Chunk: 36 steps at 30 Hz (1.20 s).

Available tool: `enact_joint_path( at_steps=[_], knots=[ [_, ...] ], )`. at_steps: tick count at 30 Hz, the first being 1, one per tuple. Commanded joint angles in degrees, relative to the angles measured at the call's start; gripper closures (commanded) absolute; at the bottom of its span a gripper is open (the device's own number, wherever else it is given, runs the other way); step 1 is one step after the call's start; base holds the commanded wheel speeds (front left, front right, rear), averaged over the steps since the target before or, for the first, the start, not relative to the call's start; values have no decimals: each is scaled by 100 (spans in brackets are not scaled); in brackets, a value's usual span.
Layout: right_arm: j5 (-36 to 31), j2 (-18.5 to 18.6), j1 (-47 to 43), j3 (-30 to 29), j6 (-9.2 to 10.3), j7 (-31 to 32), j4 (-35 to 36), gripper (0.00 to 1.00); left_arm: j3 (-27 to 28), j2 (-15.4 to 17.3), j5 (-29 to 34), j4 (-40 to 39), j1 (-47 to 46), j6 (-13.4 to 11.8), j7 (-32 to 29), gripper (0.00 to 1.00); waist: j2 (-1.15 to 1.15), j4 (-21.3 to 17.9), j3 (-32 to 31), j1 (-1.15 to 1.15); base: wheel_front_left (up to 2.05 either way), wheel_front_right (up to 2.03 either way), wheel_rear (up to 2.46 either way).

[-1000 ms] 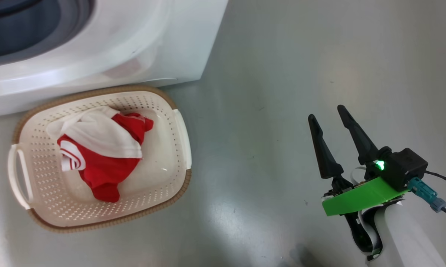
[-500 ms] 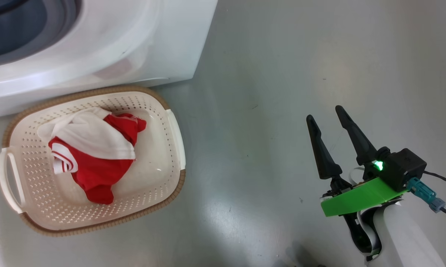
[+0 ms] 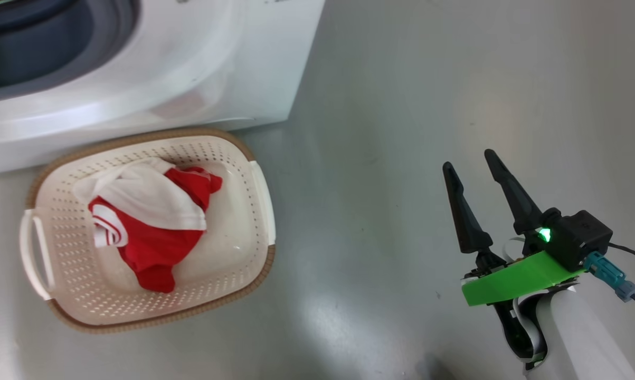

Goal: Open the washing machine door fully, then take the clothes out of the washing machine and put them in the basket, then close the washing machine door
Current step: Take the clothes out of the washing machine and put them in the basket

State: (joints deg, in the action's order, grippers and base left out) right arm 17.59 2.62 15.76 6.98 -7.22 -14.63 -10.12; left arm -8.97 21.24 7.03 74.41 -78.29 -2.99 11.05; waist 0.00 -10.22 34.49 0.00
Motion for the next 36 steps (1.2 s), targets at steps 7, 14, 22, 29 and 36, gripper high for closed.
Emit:
enact_joint_path(
  at_steps=[7,14,22,29,36],
  knots=[
    [-181,26,-196,-17,-26,-37,54,0,407,-140,-589,-684,647,98,387,100,0,304,-420,0,0,0,0],
    [-346,26,-365,-154,-26,-37,30,0,711,-330,-1036,-2438,1887,175,393,100,0,490,-728,0,0,0,0],
    [-487,26,-520,-305,-26,-37,60,0,1005,-602,-1267,-4039,3080,186,394,100,0,633,-884,0,0,0,0],
    [-576,26,-589,-414,-26,-37,84,0,1346,-853,-1364,-5216,3755,246,395,100,0,733,-954,0,0,0,0],
    [-655,26,-637,-536,-26,-37,97,0,1656,-1109,-1356,-6242,4297,359,395,100,0,800,-997,0,0,0,0]
  ],
)
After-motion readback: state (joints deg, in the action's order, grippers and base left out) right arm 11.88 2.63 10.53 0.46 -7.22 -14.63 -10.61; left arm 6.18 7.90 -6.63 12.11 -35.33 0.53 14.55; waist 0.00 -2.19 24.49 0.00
